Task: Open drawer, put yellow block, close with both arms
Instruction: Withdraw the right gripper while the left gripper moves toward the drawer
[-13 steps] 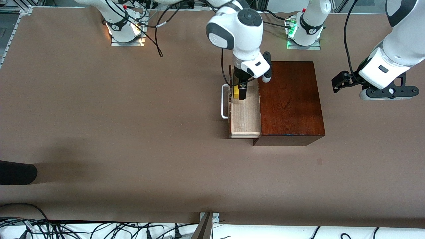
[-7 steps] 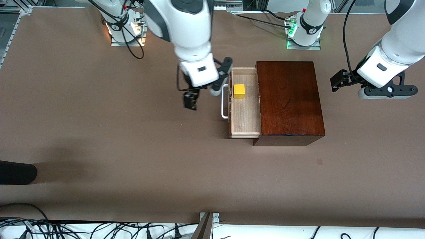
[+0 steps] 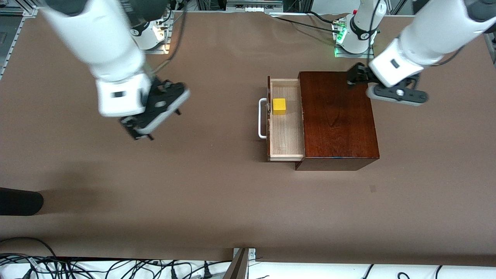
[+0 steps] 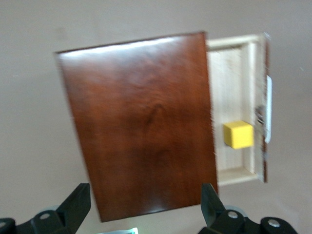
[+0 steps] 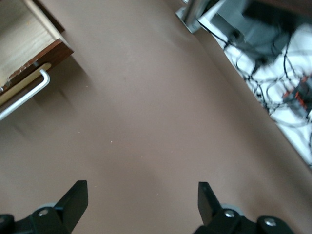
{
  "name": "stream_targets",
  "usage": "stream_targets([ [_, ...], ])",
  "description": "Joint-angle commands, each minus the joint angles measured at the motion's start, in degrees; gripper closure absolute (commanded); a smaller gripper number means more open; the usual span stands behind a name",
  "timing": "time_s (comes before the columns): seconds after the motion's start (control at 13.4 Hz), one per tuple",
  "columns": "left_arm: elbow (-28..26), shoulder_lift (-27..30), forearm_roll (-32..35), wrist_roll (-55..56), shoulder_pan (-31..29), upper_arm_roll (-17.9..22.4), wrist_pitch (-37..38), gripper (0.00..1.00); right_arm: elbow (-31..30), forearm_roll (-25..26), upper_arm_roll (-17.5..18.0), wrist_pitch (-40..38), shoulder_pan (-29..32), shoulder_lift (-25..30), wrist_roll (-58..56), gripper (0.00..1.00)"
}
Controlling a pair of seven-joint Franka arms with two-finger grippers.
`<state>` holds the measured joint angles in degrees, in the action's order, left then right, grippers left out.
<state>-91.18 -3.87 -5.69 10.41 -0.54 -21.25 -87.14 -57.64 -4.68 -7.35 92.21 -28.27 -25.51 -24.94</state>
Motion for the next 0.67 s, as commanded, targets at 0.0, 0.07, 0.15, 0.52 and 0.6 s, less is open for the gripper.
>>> stream_targets([
  [0.0, 6.51, -7.52, -1.25, 0.04, 8.24, -1.86, 0.48, 0.00, -7.46, -7.52, -6.34, -0.45, 1.11, 5.80, 0.94, 0.00],
  [0.07, 10.81, -11.82, -0.99, -0.04, 11.85, -1.78, 0.48, 0.00, -10.10, -7.80, -6.71, -0.45, 1.90, 7.73, 1.99, 0.00],
  [0.15, 14.42, -15.69, -1.25, -1.09, 13.19, -1.86, 0.39, 0.00, -13.00, -7.71, -6.54, -0.45, 3.30, 10.19, 3.39, 0.00],
  [0.52, 19.20, -23.28, -1.08, -16.62, 20.91, -3.88, -7.68, 0.00, -28.73, -5.70, -0.77, -0.28, 12.94, 21.36, 9.46, 0.00],
  [0.6, 19.12, -24.16, -0.64, -19.53, 22.94, -3.80, -9.09, 0.00, -31.46, -4.30, 2.57, 0.42, 16.28, 23.12, 13.04, 0.00],
])
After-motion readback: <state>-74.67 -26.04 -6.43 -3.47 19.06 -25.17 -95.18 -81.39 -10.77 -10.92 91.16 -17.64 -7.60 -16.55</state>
